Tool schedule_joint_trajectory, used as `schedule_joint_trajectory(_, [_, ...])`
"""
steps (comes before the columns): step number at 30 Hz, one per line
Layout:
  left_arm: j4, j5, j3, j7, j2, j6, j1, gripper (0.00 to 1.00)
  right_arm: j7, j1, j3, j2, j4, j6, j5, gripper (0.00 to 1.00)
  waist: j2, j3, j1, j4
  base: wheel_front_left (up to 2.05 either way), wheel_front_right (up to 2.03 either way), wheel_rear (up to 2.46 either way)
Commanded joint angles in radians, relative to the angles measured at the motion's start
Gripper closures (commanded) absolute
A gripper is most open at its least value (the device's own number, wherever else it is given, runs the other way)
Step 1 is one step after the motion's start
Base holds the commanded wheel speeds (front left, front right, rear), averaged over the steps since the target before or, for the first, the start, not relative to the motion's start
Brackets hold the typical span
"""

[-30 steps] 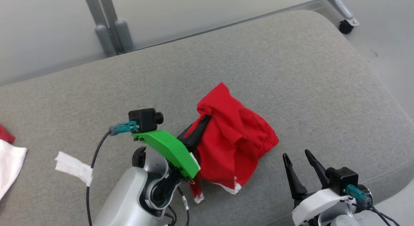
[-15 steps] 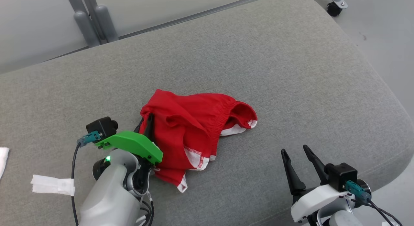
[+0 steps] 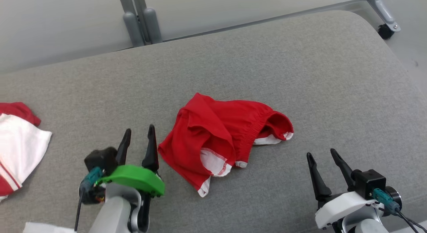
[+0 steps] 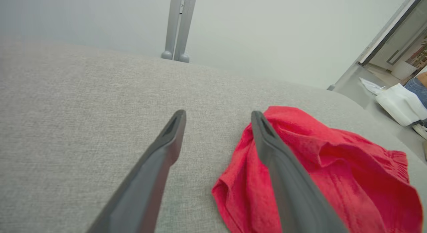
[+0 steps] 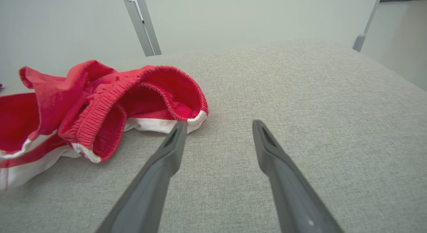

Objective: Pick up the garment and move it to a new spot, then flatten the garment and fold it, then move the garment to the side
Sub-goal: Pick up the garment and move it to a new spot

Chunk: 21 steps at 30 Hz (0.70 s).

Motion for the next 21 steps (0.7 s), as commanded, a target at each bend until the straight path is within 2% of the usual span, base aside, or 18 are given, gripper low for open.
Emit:
schedule_joint_trajectory(1, [-0.043, 0.022, 0.027, 0.0, 0.002, 0.009, 0.044, 0.0, -0.001, 0.015, -0.009, -0.004, -0.008, -0.001, -0.007, 0.0, 0.0, -0.041, 0.0, 0.052, 0.0, 0.0, 0.0])
schedule_joint_trajectory(6, [-0.191, 0.151, 0.1, 0.0, -0.005, 0.025, 0.227, 0.0, -0.001, 0.046, -0.057, -0.017, -0.025, -0.001, -0.023, 0.0, 0.0, -0.077, 0.0, 0.113, 0.0, 0.0, 0.0])
schedule_joint_trajectory(12, [-0.301, 0.275, 0.161, 0.0, -0.008, 0.015, 0.381, 0.0, -0.001, 0.069, -0.085, -0.024, -0.036, -0.001, -0.038, 0.0, 0.0, -0.11, 0.0, 0.172, 0.0, 0.0, 0.0])
schedule_joint_trajectory(21, [-0.4, 0.354, 0.216, 0.0, -0.008, -0.036, 0.532, 0.0, -0.001, 0.105, -0.107, -0.022, -0.032, -0.001, -0.058, 0.0, 0.0, -0.149, 0.0, 0.213, 0.0, 0.0, 0.0])
